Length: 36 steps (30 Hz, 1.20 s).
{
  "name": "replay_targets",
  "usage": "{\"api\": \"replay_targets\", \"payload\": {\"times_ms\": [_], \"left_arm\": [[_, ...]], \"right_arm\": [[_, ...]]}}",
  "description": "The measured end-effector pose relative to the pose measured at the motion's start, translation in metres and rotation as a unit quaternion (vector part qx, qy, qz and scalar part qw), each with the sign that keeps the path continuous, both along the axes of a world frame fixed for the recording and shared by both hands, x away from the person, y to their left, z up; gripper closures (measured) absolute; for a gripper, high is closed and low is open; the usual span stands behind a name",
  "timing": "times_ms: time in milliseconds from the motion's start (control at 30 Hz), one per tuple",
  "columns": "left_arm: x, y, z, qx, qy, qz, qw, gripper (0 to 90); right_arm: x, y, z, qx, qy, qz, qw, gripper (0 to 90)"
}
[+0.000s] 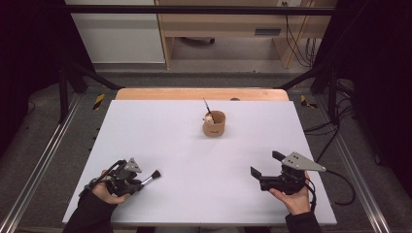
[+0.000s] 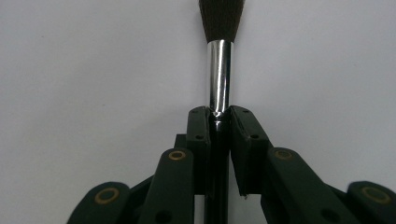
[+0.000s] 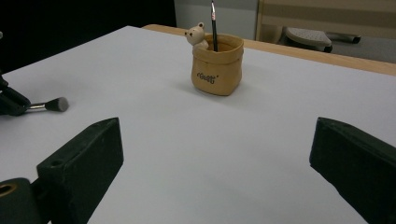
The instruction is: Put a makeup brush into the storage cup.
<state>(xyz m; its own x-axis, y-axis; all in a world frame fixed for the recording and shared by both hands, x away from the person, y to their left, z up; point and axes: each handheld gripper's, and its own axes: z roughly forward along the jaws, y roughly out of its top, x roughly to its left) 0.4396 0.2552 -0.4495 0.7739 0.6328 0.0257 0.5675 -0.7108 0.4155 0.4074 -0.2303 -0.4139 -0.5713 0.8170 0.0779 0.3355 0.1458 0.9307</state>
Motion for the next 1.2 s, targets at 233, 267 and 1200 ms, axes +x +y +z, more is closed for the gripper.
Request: {"api": "replay_targets", "payload": {"times_ms": [233,267,1200], "left_arm": [[-0.002,0.003,0.005,-0.015,-0.017,0.005,0.9997,77.9],[-0.002,0.003,0.005,-0.017,-0.019,0.006,0.9996,77.9],[-0.010,0.002,0.028,-0.100,-0.098,0.048,0.9889,77.9]], "right_arm": [[0.000,0.000,0.000,0.000,0.000,0.000,1.0000,3.5],[0.000,0.000,0.001,-0.001,-0.001,0.001,1.0000,3.5],[0.000,0.000,0.002,0.001,-0.002,-0.002,1.0000,3.6]]}}
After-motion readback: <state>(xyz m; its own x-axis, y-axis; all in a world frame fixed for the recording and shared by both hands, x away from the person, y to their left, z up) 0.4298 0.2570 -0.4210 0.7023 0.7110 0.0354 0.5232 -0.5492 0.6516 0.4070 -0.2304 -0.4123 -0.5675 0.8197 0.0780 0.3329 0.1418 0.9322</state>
